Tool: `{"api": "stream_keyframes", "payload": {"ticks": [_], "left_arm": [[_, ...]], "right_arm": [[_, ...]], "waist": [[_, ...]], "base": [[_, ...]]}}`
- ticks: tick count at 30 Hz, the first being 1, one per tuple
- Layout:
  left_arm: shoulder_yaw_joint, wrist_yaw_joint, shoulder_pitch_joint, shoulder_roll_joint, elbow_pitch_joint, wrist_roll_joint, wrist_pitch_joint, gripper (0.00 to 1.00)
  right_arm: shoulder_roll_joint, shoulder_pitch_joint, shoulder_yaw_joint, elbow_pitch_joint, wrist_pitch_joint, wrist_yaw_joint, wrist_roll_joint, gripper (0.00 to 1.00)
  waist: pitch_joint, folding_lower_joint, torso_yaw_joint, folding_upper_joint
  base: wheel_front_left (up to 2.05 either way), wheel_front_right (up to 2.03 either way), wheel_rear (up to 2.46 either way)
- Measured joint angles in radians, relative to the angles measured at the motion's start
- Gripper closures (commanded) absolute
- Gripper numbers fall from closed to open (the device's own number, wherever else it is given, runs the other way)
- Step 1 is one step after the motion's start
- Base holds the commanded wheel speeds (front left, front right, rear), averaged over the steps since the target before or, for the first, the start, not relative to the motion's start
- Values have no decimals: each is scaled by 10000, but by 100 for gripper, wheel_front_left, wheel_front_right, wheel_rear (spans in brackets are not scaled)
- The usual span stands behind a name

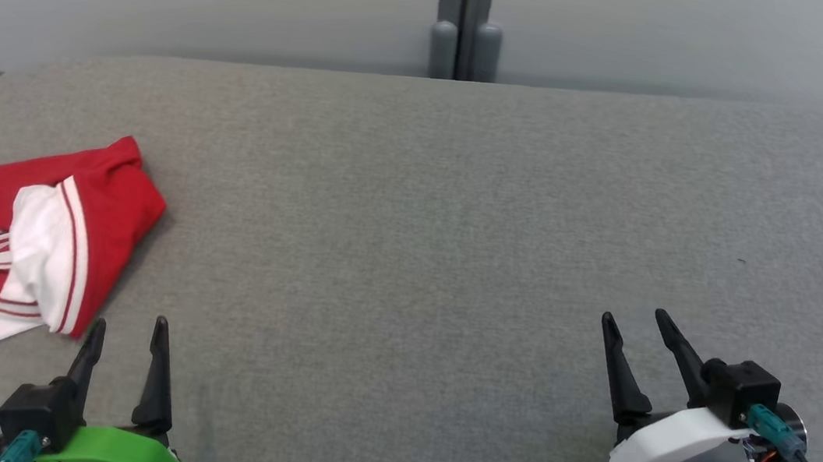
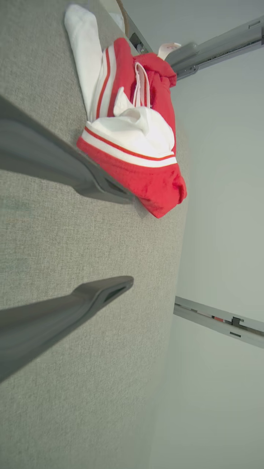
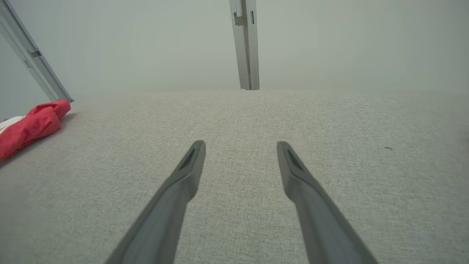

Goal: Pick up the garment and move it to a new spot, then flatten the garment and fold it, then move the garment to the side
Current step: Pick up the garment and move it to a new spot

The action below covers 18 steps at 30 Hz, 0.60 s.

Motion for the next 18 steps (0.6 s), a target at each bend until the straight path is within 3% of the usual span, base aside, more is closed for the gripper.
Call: {"api": "stream_keyframes", "payload": {"ticks": [18], "left_arm": [[784,167,125,6,683,-48,0,0]], "right_arm": [[6,12,399,311,0,0,424,0]], "waist": [[109,0,3330,0]], "base": [[0,0,0]]}}
